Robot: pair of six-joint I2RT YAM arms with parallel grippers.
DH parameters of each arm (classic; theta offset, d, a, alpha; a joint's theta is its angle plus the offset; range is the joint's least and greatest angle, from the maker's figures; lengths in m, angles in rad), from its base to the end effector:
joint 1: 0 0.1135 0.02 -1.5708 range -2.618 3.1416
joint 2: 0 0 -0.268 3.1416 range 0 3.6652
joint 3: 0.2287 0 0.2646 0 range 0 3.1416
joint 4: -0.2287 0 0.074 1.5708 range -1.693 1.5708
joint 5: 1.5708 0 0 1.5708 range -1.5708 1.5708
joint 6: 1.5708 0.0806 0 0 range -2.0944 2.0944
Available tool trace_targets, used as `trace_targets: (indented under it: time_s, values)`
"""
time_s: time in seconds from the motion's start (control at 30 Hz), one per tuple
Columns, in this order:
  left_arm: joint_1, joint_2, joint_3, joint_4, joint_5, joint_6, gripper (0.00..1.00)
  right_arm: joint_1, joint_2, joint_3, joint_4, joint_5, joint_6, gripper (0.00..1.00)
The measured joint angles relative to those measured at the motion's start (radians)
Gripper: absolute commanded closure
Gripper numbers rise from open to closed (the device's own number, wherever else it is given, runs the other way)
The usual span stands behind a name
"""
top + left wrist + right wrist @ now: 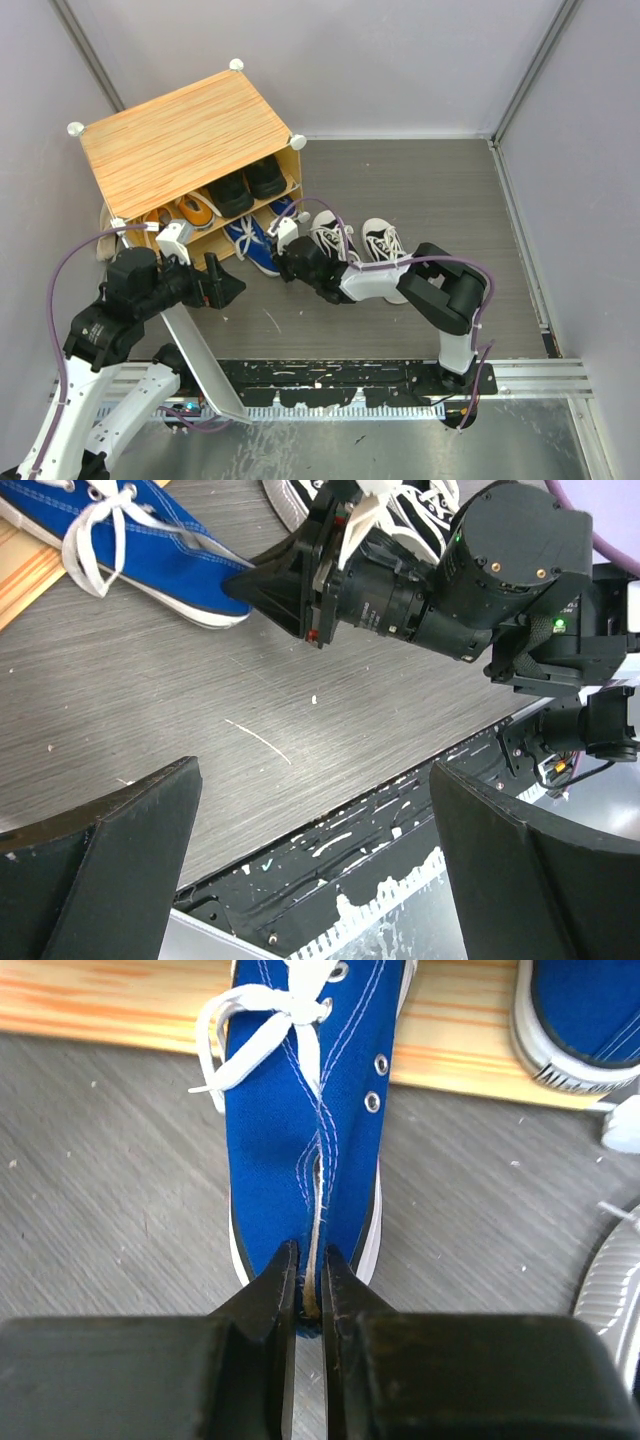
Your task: Place and organize the shoes in the shoe cabinet
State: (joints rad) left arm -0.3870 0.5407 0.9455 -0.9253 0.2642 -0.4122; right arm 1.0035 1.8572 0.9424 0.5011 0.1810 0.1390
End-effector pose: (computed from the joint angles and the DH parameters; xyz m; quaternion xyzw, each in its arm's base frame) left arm 0.1172 -0.0705 0.3326 0.0552 0.8585 -0.2983 0.4135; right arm 0.2491 0.3639 0.1413 -0.3044 0.7778 0.2308 0.4990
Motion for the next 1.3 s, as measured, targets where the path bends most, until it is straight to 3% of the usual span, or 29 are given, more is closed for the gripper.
trace_targets:
  time_s: [0.17,0.43,0.67,0.93,1.3]
  values:
    - [0.000,0.005,-0.004,0.009,0.000,-0.003,0.02,-0.005,0.005,0.113,-0.084,0.059,0.016,0.98]
    - [0.000,0.011,-0.005,0.009,0.000,-0.002,0.02,-0.069,0.134,0.333,-0.078,0.069,0.052,0.97]
    - [0.000,0.011,-0.005,0.008,0.000,-0.002,0.02,-0.137,0.250,0.347,-0.035,-0.016,0.065,0.96]
    - [0.000,0.013,-0.005,0.008,0.000,-0.002,0.02,-0.141,0.280,0.415,-0.020,-0.126,0.047,0.95]
    - [0.000,0.016,-0.005,0.007,0.000,-0.002,0.02,-0.143,0.327,0.474,-0.030,-0.104,0.060,0.94]
